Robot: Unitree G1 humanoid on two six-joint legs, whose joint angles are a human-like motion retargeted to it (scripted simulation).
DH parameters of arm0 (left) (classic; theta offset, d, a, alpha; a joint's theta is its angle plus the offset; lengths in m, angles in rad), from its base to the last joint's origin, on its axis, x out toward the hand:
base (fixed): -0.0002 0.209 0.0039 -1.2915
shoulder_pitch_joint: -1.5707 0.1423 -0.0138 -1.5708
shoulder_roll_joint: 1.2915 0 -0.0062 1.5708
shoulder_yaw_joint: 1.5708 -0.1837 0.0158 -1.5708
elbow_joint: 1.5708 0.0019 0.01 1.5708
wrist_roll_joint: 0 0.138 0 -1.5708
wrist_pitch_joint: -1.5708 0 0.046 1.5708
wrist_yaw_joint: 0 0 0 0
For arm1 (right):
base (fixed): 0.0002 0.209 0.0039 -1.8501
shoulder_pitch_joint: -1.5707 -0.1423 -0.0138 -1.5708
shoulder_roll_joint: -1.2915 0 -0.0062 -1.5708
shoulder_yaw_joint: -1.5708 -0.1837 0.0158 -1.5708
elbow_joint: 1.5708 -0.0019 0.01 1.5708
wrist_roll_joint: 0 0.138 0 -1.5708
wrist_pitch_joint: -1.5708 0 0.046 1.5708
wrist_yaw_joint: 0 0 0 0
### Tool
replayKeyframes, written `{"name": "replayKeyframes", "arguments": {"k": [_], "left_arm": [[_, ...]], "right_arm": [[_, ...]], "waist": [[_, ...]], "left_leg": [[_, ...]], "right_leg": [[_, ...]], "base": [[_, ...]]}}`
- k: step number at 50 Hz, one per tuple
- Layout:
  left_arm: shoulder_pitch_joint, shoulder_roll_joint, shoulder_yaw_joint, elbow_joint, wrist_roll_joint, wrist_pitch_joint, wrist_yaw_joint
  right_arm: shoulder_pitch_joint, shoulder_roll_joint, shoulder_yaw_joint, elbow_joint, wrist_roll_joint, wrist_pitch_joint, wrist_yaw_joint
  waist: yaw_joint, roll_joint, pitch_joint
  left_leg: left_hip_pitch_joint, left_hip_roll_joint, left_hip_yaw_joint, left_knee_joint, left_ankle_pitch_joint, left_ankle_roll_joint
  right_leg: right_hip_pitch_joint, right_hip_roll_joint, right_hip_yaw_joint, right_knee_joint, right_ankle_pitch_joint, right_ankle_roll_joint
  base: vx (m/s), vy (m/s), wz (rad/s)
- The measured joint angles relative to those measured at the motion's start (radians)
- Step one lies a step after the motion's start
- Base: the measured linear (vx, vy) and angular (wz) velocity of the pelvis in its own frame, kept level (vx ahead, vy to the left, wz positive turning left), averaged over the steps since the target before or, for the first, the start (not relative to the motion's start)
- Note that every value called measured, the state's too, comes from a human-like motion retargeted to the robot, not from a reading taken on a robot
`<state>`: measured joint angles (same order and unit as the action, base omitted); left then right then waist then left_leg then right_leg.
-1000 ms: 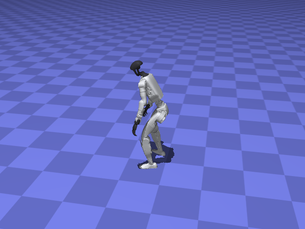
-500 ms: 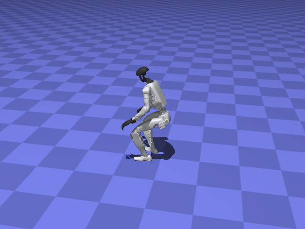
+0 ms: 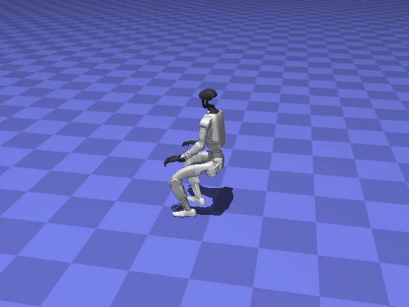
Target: Upper body actions
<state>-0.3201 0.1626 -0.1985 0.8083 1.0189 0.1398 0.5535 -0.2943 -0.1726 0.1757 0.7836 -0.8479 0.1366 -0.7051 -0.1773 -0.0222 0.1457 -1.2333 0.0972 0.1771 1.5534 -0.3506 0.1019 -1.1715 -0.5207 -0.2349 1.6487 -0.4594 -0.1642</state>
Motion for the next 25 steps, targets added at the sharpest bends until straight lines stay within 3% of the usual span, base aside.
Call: {"name": "replayKeyframes", "arguments": {"k": [13,25], "left_arm": [[0.008,-0.010,0.006,-0.013,-0.011,0.004,0.046],[0.023,0.084,-0.033,-0.274,-0.040,0.019,0.032]], "right_arm": [[-0.004,0.000,-0.003,0.007,0.023,0.002,0.011],[0.070,-0.111,0.013,-0.249,0.131,-0.015,-0.036]], "waist": [[0.003,-0.007,-0.002],[0.020,0.007,0.090]], "left_leg": [[-0.012,-0.007,0.000,0.000,-0.003,-0.006],[-0.110,-0.036,-0.008,-0.012,-0.009,-0.031]], "right_leg": [[-0.014,0.000,0.008,0.007,-0.014,0.003],[-0.106,0.004,0.014,0.014,-0.066,0.009]], "base": [[0.02,0.00,0.00],[0.08,-0.03,0.05]]}}
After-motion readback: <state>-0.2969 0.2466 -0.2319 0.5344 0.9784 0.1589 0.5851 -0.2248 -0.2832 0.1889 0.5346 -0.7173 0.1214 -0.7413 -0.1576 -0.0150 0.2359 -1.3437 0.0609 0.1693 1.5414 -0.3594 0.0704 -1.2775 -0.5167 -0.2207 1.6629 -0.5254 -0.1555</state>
